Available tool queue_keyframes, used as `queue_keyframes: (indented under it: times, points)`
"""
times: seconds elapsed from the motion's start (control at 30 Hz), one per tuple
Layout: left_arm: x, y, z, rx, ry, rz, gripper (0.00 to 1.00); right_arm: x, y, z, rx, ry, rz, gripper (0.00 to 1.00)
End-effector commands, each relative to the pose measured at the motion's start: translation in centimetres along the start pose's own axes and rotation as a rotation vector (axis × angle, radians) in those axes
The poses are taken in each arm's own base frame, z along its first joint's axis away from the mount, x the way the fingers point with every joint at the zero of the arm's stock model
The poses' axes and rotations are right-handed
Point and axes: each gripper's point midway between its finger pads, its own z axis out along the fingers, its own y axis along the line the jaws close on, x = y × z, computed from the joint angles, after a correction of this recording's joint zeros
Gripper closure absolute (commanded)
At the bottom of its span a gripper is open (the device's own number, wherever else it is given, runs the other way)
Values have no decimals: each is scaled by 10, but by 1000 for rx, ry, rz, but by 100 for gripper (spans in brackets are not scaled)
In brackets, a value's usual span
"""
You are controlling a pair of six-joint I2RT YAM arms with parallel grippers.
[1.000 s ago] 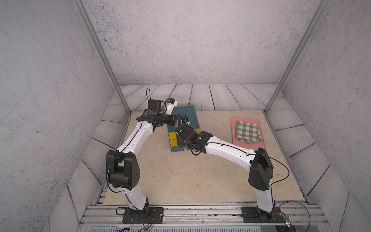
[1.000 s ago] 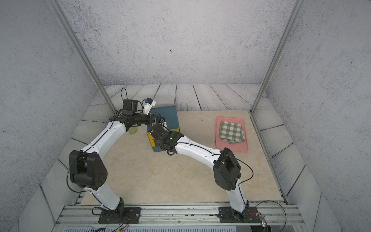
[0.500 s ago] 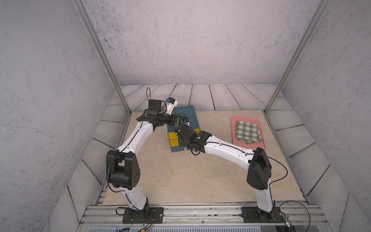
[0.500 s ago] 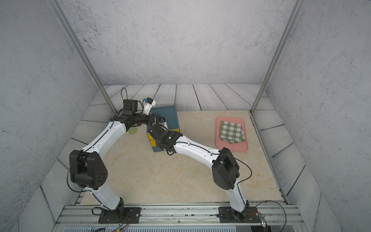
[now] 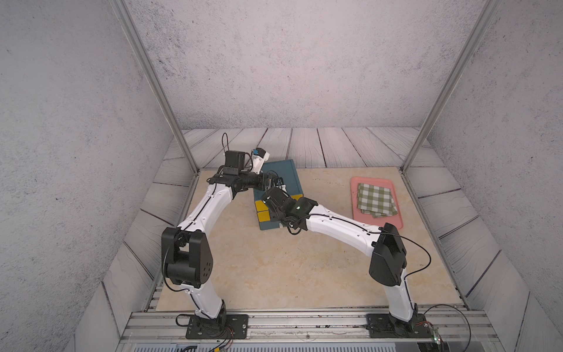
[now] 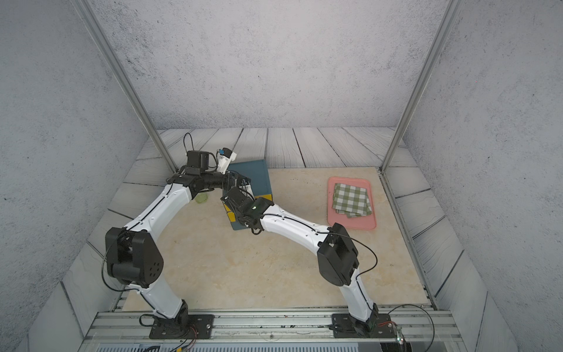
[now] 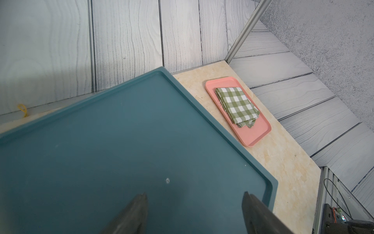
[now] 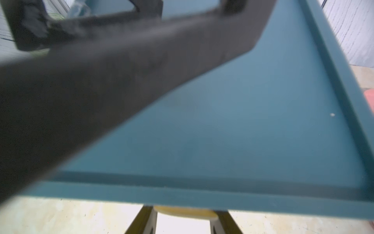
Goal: Take the postcards out of the drawer
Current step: Open the drawer in the storage box.
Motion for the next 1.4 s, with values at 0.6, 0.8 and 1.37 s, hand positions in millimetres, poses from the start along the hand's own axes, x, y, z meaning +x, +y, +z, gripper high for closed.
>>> queue_keyframes:
  times: [0.6,0.8,1.37]
  points:
    - [34,4,14,12,100,-95,19,12,4,-14,17,-23,-41,64]
    - [35,6,14,7,102,-105,18,19,0,-24,11,-21,-45,64]
    - [35,7,16,4,100,-110,16,30,-5,-50,-8,-31,-43,64]
